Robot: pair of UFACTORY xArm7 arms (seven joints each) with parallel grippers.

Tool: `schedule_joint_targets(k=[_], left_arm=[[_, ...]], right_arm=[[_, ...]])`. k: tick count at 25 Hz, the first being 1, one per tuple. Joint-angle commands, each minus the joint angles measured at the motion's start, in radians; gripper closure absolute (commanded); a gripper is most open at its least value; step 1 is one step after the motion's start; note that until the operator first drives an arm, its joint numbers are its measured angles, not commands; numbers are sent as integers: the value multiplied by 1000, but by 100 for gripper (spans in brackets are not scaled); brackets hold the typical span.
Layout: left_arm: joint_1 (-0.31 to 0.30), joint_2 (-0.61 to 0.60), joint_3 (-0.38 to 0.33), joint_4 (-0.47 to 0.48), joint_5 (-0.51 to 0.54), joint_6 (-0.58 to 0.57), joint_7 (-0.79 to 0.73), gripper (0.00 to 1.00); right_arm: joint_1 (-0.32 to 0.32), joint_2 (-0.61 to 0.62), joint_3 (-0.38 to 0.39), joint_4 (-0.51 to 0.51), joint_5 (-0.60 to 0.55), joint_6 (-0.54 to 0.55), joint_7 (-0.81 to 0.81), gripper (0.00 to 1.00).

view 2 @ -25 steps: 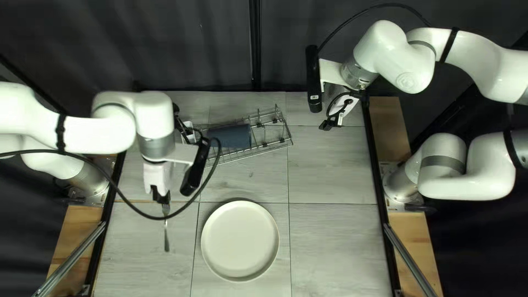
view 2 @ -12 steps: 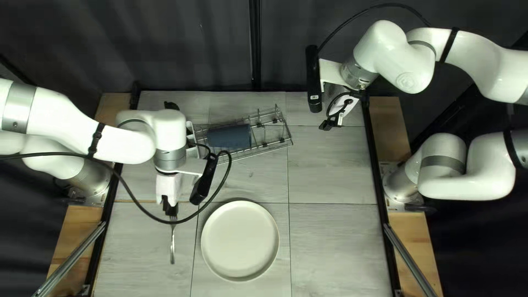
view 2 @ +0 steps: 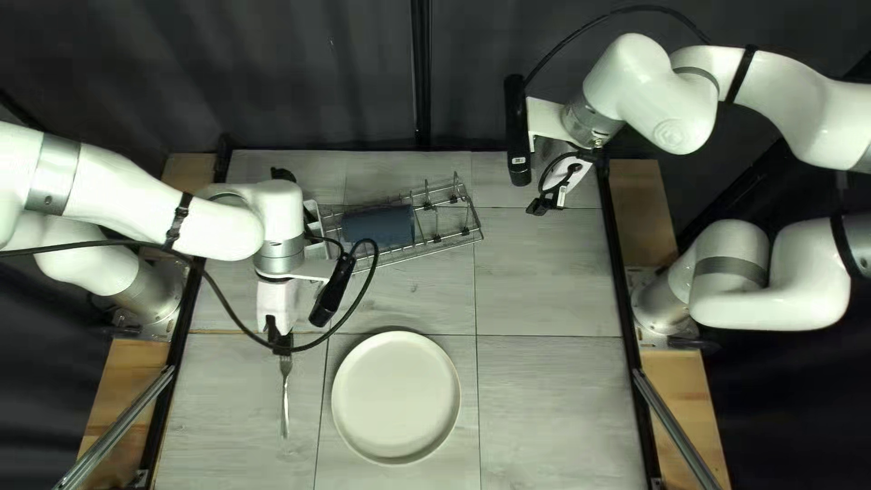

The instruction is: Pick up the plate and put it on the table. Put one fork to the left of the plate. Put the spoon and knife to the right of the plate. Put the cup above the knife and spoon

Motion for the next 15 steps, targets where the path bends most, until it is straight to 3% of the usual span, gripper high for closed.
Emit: schedule_joint_targets(k=[1,15], left_arm=[[-3,32,-11,-11,0,-44,24,100],[-1,81,-20,-25,25,-109,57,100]], right_arm=[[0,0,0,0,0,0,0,0],[0,0,0,0,0,0,0,0]])
